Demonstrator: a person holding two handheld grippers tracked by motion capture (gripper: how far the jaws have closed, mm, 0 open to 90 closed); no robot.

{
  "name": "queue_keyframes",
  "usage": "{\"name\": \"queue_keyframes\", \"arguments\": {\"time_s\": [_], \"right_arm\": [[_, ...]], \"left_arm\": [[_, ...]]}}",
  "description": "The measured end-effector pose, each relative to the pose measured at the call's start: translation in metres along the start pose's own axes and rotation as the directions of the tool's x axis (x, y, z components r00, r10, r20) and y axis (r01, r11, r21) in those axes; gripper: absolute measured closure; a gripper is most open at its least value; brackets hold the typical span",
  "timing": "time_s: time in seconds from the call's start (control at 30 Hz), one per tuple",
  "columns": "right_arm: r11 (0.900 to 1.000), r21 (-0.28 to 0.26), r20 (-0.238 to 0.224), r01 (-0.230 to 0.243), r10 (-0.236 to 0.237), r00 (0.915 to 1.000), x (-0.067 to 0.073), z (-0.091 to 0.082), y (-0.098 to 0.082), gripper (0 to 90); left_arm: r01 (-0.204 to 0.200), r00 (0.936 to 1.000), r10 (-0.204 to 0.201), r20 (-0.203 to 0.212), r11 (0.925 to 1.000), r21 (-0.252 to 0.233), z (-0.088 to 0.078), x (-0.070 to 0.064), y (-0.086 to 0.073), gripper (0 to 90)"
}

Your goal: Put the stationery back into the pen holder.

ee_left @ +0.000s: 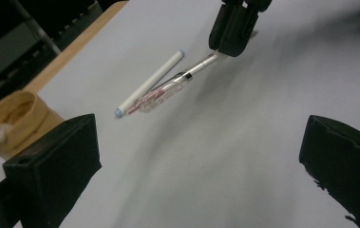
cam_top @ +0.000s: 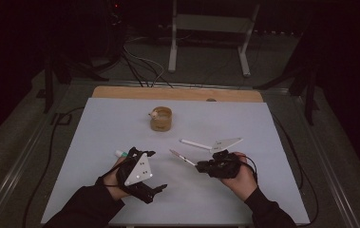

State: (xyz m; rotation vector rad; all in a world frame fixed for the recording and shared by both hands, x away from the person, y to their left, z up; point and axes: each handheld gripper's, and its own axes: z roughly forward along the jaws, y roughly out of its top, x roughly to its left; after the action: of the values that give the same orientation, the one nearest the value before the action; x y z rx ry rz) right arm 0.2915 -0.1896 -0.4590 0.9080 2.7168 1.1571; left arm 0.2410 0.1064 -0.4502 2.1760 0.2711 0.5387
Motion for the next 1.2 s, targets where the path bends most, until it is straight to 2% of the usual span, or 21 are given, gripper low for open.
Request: {"name": "queue_keyframes", "arguments": {"time_s": [0.17, 0.3, 0.4, 0.47, 0.5, 0.57, 0.6, 0.67, 0.73, 0.77, 0.83, 0.87, 0.9, 0.93, 0.97, 1.0, 1.03, 1.1, 1.13, 1.17, 1.2], "right_arm": [[1.0, 0.001, -0.01, 0.005, -0.005, 0.9999, 0.003, 0.004, 0.005, 80.1], [1.0, 0.003, -0.009, 0.011, -0.011, 0.9999, 0.005, 0.007, 0.008, 80.1], [1.0, 0.004, -0.014, 0.004, -0.004, 0.9999, 0.006, 0.008, 0.01, 80.1], [1.0, 0.003, -0.02, -0.003, 0.003, 0.9998, 0.006, 0.009, 0.011, 80.1], [1.0, 0.003, -0.025, -0.004, 0.004, 0.9997, 0.006, 0.01, 0.011, 80.1], [1.0, 0.007, -0.028, 0.001, -0.001, 0.9996, 0.007, 0.011, 0.012, 80.1], [1.0, 0.008, -0.027, 0.002, -0.002, 0.9996, 0.007, 0.012, 0.012, 80.1], [1.0, 0.014, -0.029, 0.004, -0.004, 0.9996, 0.009, 0.013, 0.013, 80.1], [1.0, 0.018, -0.029, 0.008, -0.008, 0.9995, 0.01, 0.015, 0.014, 80.1], [1.0, 0.022, -0.029, 0.002, -0.002, 0.9996, 0.01, 0.015, 0.014, 80.1], [1.0, 0.025, -0.033, 0.002, -0.001, 0.9995, 0.011, 0.016, 0.014, 80.1], [1.0, 0.026, -0.032, 0.002, -0.001, 0.9995, 0.011, 0.017, 0.014, 80.1], [1.0, 0.03, -0.035, 0.0, 0.001, 0.9994, 0.011, 0.018, 0.015, 80.1], [1.0, 0.03, -0.038, -0.002, 0.003, 0.9993, 0.011, 0.019, 0.015, 80.1], [0.999, 0.034, -0.042, -0.004, 0.005, 0.9991, 0.011, 0.02, 0.015, 80.1], [0.999, 0.035, -0.044, -0.005, 0.006, 0.999, 0.011, 0.02, 0.015, 80.1], [0.999, 0.039, -0.045, -0.006, 0.008, 0.9989, 0.012, 0.021, 0.016, 80.1], [0.999, 0.041, -0.05, -0.008, 0.01, 0.9987, 0.013, 0.022, 0.017, 80.1], [0.999, 0.042, -0.052, -0.009, 0.012, 0.9986, 0.013, 0.022, 0.018, 80.1], [0.999, 0.043, -0.055, -0.011, 0.014, 0.9984, 0.014, 0.022, 0.019, 80.1], [0.999, 0.042, -0.055, -0.011, 0.013, 0.9984, 0.014, 0.023, 0.02, 80.1]], "left_arm": [[-0.075, 0.9967, 0.076, -0.028, 0.9967, 0.033, 0.009, -0.004, 0.001, 0.3], [-0.136, 0.9887, 0.14, -0.053, 0.9881, 0.072, 0.018, -0.007, -0.003, 1.0], [-0.173, 0.9802, 0.182, -0.079, 0.9795, 0.103, 0.025, -0.011, -0.007, 3.6], [-0.214, 0.9691, 0.227, -0.097, 0.9685, 0.127, 0.029, -0.015, -0.008, 4.3], [-0.219, 0.9664, 0.233, -0.108, 0.9666, 0.134, 0.03, -0.016, -0.009, 4.8], [-0.248, 0.9556, 0.267, -0.126, 0.9573, 0.149, 0.033, -0.02, -0.009, 5.6], [-0.272, 0.9444, 0.295, -0.145, 0.9493, 0.157, 0.034, -0.022, -0.009, 6.0], [-0.295, 0.9338, 0.321, -0.159, 0.9412, 0.164, 0.036, -0.025, -0.009, 6.9], [-0.319, 0.9194, 0.349, -0.181, 0.9312, 0.176, 0.039, -0.029, -0.01, 7.2], [-0.323, 0.9182, 0.353, -0.179, 0.9294, 0.179, 0.04, -0.029, -0.01, 7.4], [-0.337, 0.9052, 0.369, -0.21, 0.9251, 0.176, 0.043, -0.032, -0.011, 8.6], [-0.358, 0.8937, 0.392, -0.218, 0.9162, 0.181, 0.043, -0.033, -0.011, 9.6], [-0.366, 0.8879, 0.401, -0.225, 0.9125, 0.183, 0.044, -0.034, -0.011, 11.8], [-0.366, 0.8879, 0.401, -0.225, 0.9125, 0.183, 0.044, -0.034, -0.011, 12.4], [-0.398, 0.8683, 0.441, -0.228, 0.893, 0.21, 0.045, -0.036, -0.011, 13.4], [-0.421, 0.8522, 0.466, -0.237, 0.8802, 0.22, 0.046, -0.038, -0.01, 15.7], [-0.422, 0.8491, 0.469, -0.242, 0.8786, 0.223, 0.047, -0.039, -0.01, 16.2], [-0.443, 0.8394, 0.489, -0.238, 0.8689, 0.221, 0.048, -0.04, -0.009, 20.4], [-0.457, 0.8246, 0.505, -0.255, 0.8604, 0.226, 0.049, -0.041, -0.009, 22.0], [-0.466, 0.8197, 0.514, -0.253, 0.8554, 0.225, 0.049, -0.042, -0.009, 24.1], [-0.484, 0.8026, 0.534, -0.266, 0.8434, 0.233, 0.05, -0.043, -0.008, 26.6]]}}
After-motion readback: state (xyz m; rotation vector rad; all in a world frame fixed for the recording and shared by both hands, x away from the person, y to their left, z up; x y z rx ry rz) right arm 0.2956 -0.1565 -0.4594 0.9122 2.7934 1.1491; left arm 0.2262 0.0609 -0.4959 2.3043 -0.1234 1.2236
